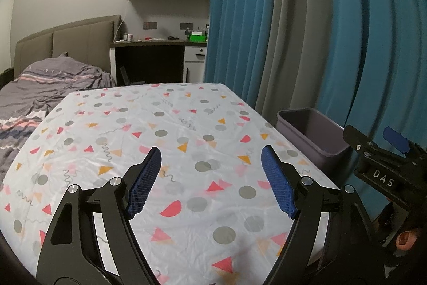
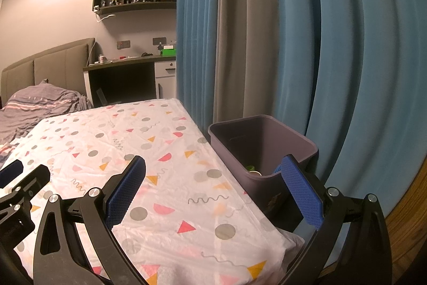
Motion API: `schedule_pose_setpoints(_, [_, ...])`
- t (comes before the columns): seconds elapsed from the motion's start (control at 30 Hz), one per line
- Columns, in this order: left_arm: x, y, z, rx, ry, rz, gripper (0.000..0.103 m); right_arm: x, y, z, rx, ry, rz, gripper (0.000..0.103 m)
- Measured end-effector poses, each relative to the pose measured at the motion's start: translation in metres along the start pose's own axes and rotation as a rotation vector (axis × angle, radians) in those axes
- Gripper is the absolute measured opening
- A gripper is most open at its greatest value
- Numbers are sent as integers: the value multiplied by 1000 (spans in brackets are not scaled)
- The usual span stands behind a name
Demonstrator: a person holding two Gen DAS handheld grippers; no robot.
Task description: Collect trash
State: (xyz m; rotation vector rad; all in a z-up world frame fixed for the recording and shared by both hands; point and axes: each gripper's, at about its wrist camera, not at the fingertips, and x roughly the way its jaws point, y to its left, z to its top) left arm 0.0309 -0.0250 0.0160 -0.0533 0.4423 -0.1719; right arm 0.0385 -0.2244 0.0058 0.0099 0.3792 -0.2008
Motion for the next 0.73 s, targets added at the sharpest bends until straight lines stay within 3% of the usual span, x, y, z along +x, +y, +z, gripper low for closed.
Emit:
schedule_pose_setpoints(0.27, [-2, -2, 0, -8, -4, 17, 78, -1, 1, 0, 0, -3, 1, 98])
schedule_pose_setpoints(0.73, [-5, 7, 3, -43, -22, 91, 92, -6, 11, 8, 7, -15, 3, 98])
